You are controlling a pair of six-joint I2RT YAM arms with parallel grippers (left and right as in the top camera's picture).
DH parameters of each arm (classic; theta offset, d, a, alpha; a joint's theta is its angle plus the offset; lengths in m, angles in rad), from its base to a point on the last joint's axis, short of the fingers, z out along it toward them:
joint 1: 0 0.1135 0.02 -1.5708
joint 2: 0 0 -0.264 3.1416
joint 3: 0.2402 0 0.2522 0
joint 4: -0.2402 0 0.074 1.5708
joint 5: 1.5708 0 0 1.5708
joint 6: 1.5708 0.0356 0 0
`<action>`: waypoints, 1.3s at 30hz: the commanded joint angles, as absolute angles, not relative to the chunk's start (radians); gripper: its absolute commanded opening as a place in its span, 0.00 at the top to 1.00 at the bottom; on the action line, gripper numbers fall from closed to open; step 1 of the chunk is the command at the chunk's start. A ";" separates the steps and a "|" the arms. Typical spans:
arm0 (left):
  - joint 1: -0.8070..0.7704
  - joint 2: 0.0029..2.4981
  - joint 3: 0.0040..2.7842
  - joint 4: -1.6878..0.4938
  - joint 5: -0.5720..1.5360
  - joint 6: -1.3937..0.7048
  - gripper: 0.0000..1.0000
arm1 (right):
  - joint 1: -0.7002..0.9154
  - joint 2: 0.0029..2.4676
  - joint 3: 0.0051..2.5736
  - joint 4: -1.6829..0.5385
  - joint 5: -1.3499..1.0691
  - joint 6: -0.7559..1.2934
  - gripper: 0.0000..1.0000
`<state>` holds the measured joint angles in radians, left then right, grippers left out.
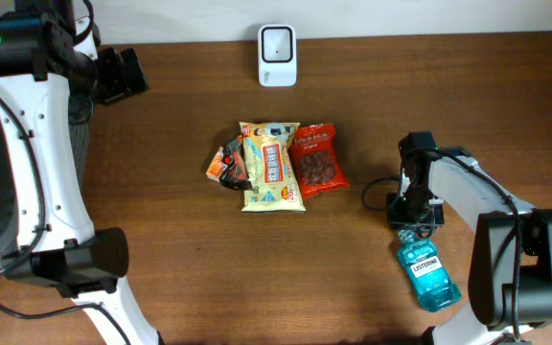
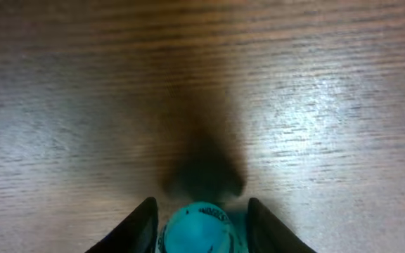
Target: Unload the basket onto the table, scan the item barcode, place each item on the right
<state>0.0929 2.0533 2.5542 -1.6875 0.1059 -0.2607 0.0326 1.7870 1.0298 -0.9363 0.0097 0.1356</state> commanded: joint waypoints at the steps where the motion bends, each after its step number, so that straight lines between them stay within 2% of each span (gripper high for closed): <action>1: 0.094 2.048 2.557 -1.688 0.116 -0.249 0.01 | 0.035 1.792 1.021 -0.911 -0.020 0.132 0.74; 5: 0.095 2.048 2.557 -1.688 0.116 -0.249 0.01 | 0.034 1.792 1.072 -0.837 -0.019 0.139 0.73; 6: 0.095 2.048 2.557 -1.688 0.116 -0.249 0.01 | 0.034 1.792 1.094 -0.839 -0.019 0.139 0.70; 8: 0.095 2.048 2.557 -1.688 0.116 -0.249 0.01 | 0.033 1.792 1.196 -0.933 -0.020 0.134 0.64; 10: 0.095 2.048 2.557 -1.688 0.116 -0.249 0.01 | 0.034 1.792 1.288 -1.118 -0.061 0.088 0.50; 11: 0.095 2.048 2.557 -1.688 0.116 -0.249 0.01 | 0.035 1.792 1.293 -1.184 -0.063 0.081 0.43; 13: 0.095 2.048 2.557 -1.688 0.116 -0.249 0.01 | 0.041 1.793 1.253 -1.287 -0.036 0.081 0.34; 16: 0.095 2.048 2.557 -1.688 0.116 -0.249 0.01 | 0.079 1.798 1.147 -1.210 -0.022 0.086 0.20; 21: 0.095 2.048 2.557 -1.688 0.116 -0.249 0.01 | 0.193 1.846 1.115 -1.188 0.143 0.152 0.16; 22: 0.095 2.048 2.557 -1.688 0.116 -0.249 0.01 | 0.218 1.854 1.108 -1.189 0.155 0.150 0.08; 23: 0.095 2.048 2.557 -1.688 0.116 -0.249 0.01 | 0.241 1.863 1.104 -1.188 0.183 0.151 0.07; 27: 0.095 2.048 2.557 -1.688 0.116 -0.249 0.01 | 0.267 1.909 1.098 -1.185 0.230 0.151 0.10; 29: 0.095 2.048 2.557 -1.688 0.116 -0.249 0.01 | 0.268 1.934 1.098 -1.176 0.206 0.151 0.25; 31: 0.095 2.048 2.557 -1.688 0.116 -0.249 0.01 | 0.268 1.950 1.097 -1.179 0.166 0.150 0.34; 32: 0.095 2.048 2.557 -1.688 0.116 -0.249 0.01 | 0.268 1.953 1.097 -1.181 0.165 0.151 0.43; 39: 0.095 2.048 2.557 -1.688 0.116 -0.249 0.01 | 0.268 1.953 1.183 -1.142 0.111 0.178 0.58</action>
